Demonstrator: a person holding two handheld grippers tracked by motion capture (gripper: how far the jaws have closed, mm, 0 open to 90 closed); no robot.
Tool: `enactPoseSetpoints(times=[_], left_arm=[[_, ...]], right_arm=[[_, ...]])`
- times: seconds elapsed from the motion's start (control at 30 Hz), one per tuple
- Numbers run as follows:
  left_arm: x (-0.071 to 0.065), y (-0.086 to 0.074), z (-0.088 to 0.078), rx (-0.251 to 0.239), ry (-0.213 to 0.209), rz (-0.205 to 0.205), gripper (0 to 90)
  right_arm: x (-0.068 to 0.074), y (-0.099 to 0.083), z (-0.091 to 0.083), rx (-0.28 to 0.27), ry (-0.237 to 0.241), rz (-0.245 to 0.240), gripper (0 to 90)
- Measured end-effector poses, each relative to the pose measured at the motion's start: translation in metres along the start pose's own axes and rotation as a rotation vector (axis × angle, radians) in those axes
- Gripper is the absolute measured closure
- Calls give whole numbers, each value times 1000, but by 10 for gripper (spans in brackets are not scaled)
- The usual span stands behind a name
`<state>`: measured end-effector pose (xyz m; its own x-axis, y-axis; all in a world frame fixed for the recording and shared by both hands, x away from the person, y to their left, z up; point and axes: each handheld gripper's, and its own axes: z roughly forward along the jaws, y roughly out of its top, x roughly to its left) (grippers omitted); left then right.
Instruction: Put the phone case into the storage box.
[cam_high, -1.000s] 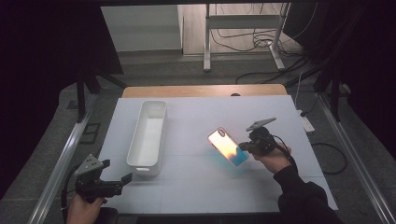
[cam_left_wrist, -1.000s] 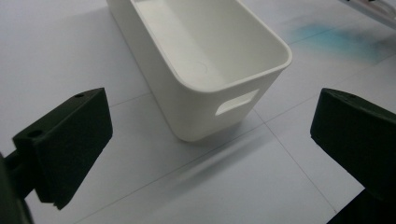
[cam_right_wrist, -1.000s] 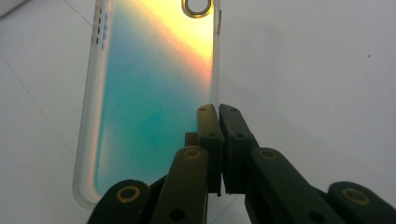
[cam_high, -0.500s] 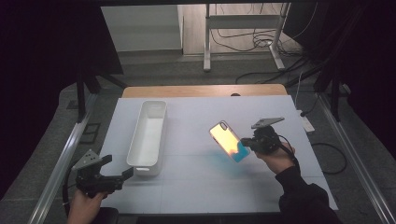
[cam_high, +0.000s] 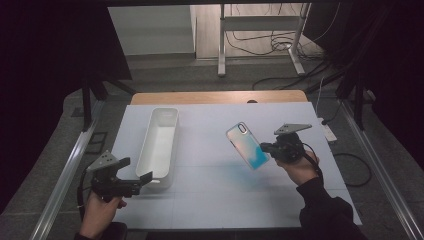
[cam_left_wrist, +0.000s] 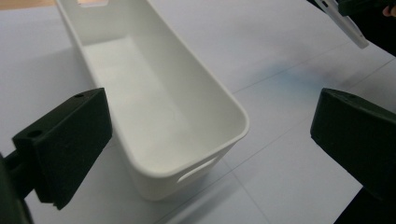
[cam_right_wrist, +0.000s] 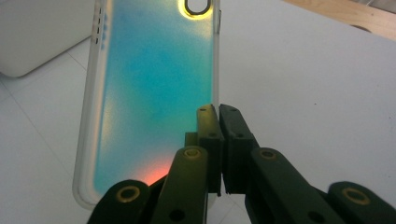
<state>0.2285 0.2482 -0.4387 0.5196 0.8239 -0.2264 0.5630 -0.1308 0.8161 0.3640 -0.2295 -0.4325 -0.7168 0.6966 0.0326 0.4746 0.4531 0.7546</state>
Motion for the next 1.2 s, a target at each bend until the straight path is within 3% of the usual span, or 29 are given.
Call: enactPoseSetpoints(times=[0.5, 0.77, 1.2], left_arm=[[-11, 28, 26, -1, -78, 37, 0], [-18, 44, 44, 16, -116, 69, 0], [-33, 70, 79, 27, -198, 78, 0]], right_arm=[[-2, 6, -12, -82, -33, 4, 882], [-1, 7, -13, -96, -40, -4, 881], [4, 11, -14, -113, -40, -23, 882]])
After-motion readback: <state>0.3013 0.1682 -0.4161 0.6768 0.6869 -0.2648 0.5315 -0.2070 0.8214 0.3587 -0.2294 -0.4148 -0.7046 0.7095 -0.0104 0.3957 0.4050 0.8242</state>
